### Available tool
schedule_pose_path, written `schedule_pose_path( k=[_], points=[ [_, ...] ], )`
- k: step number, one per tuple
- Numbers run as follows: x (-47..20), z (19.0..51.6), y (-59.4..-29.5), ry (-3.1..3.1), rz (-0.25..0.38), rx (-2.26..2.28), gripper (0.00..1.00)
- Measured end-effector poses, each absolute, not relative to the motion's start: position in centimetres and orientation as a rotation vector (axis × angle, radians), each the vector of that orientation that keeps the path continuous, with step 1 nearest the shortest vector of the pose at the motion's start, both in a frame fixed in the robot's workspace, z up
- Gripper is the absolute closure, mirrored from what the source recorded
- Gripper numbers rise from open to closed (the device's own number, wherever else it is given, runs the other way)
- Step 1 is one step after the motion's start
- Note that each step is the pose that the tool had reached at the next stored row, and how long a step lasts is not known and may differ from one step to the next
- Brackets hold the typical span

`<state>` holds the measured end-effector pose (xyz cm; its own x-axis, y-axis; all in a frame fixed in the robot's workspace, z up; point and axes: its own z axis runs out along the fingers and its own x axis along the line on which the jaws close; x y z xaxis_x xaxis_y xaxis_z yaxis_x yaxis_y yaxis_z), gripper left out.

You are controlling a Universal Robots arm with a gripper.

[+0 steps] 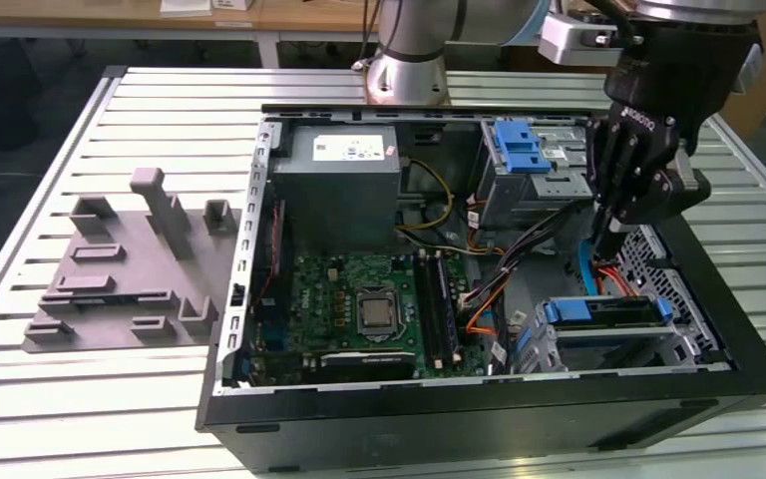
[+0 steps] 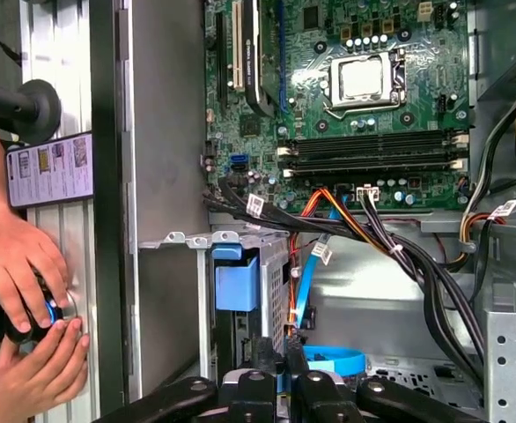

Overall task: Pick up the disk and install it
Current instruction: 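Insert the second disk wire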

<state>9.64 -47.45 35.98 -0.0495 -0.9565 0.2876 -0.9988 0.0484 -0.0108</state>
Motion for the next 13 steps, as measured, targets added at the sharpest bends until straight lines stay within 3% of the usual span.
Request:
schedule_pose_path(
  k=[6, 13],
  points=[
    [9.63, 35.87, -47.57, -2.154, 0.243, 2.048, 0.84],
    [9.63, 35.73, -47.66, -2.165, 0.224, 2.059, 0.84]
  ],
)
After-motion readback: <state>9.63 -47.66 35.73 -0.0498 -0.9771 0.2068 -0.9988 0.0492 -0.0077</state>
